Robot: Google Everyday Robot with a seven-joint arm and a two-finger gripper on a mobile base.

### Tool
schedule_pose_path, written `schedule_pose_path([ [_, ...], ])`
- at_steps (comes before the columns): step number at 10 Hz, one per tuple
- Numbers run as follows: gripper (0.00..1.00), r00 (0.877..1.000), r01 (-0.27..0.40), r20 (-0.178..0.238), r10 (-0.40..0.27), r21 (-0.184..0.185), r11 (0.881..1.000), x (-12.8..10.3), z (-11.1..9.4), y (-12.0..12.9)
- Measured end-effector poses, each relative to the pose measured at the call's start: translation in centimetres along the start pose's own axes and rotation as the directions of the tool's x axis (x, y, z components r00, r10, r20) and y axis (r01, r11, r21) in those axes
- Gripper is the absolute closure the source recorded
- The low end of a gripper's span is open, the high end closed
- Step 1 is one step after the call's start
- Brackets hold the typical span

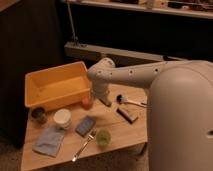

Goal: Place grapes in plastic cup

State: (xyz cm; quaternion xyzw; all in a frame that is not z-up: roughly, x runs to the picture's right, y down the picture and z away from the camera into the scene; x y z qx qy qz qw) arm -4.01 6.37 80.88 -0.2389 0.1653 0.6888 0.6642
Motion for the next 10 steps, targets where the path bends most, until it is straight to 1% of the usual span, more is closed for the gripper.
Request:
schedule_pose_path([
  [2,0.35,1.0,0.001,0.011,-0.002,0.014,1.0,-0.1,-0.1,-0.2],
  [3,0.35,0.999,0.011,0.045,-0.012,0.028,1.0,-0.5,-0.2,-0.3],
  [4,0.35,0.997,0.023,0.075,-0.025,0.032,0.999,-1.3,-0.4,-0.9],
  [5,0.35,0.992,0.05,0.11,-0.054,0.037,0.998,-2.6,-0.6,-2.0],
  [6,0.35,0.986,0.088,0.136,-0.093,0.045,0.995,-4.1,-0.8,-3.0],
  [7,0.35,0.976,0.147,0.154,-0.152,0.045,0.988,-5.7,-1.2,-3.7],
  [8,0.35,0.967,0.193,0.161,-0.197,0.044,0.98,-6.8,-1.4,-4.2],
  [10,0.35,0.95,0.254,0.175,-0.258,0.045,0.966,-8.3,-1.9,-5.2],
])
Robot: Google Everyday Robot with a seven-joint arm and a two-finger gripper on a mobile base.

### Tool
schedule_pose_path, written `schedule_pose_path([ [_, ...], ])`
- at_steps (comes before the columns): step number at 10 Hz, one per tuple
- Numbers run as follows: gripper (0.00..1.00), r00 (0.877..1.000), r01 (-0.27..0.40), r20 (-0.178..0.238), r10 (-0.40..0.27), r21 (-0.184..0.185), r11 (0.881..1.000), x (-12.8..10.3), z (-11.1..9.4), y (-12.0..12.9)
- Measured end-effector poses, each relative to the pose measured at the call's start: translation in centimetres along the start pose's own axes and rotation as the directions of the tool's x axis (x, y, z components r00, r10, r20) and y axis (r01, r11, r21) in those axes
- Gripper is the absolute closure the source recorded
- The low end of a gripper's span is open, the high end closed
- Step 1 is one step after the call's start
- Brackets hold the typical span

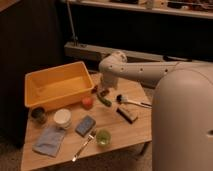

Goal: Place grapes in plastic cup

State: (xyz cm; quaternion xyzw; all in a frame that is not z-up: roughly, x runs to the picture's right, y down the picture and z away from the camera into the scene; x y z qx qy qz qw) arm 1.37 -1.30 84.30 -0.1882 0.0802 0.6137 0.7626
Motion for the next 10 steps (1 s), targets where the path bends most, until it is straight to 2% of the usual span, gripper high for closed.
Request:
schedule_pose_path([
  [3,0.35,1.0,0.006,0.003,-0.006,-0.004,1.0,-0.3,0.0,-0.2],
  [4,0.35,1.0,0.003,0.004,-0.003,-0.015,1.0,-0.7,0.1,-0.4],
  [7,0.35,1.0,0.006,-0.002,-0.006,-0.044,0.999,-3.1,2.0,-1.9],
  [10,0.35,0.998,0.057,-0.003,-0.058,-0.072,0.996,-4.5,4.0,-0.1],
])
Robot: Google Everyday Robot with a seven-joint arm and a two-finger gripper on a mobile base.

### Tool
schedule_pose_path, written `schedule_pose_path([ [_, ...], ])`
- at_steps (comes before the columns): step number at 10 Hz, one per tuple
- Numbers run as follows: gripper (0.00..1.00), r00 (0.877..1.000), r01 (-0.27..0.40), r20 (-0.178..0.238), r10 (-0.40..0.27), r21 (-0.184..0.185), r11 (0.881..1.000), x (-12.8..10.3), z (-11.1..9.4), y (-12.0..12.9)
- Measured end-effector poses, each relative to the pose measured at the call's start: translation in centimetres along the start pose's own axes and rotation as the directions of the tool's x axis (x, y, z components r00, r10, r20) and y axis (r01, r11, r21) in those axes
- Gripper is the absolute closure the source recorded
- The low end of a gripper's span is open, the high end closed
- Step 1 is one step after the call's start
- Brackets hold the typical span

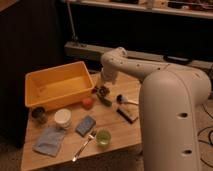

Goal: Place grapes in plastic cup

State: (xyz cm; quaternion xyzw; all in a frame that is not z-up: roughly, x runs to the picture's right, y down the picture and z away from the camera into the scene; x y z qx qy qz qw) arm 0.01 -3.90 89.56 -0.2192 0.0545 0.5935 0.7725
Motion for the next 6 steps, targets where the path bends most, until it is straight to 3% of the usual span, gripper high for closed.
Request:
schedule_pose_path([
  [3,0.35,1.0,0.014,0.006,-0.014,-0.012,1.0,-0.2,1.3,0.3],
  [6,0.35,1.0,-0.009,-0.006,0.009,0.039,0.999,0.2,3.9,-0.9],
])
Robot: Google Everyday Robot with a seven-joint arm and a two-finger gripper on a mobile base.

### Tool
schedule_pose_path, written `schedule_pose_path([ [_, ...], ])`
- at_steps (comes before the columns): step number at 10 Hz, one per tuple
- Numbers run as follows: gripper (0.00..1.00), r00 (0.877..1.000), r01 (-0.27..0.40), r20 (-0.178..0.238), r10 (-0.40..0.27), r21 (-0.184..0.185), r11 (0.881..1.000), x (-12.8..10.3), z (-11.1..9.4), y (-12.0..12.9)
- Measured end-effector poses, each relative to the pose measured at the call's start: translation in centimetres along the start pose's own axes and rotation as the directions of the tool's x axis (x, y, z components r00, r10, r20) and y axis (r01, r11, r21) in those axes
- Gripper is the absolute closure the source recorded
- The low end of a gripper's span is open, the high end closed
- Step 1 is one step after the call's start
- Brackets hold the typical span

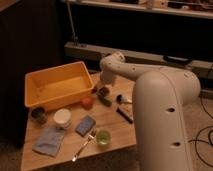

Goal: Place grapes in plastic cup

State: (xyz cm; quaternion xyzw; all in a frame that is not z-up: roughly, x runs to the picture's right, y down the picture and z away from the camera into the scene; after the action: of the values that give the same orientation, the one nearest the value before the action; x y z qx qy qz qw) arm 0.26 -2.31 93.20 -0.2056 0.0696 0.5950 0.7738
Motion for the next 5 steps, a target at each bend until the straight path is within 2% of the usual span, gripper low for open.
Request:
schedule_pose_path([
  [1,0.35,1.0,-0.002,-0.008,0.002,0.017,1.0,0.2,1.0,-0.3],
  [2,0.35,1.0,-0.007,-0.006,0.007,0.016,1.0,0.3,1.7,-0.4],
  [5,0.35,0.999,-0.046,-0.006,0.046,-0.008,0.999,1.2,4.1,-1.4],
])
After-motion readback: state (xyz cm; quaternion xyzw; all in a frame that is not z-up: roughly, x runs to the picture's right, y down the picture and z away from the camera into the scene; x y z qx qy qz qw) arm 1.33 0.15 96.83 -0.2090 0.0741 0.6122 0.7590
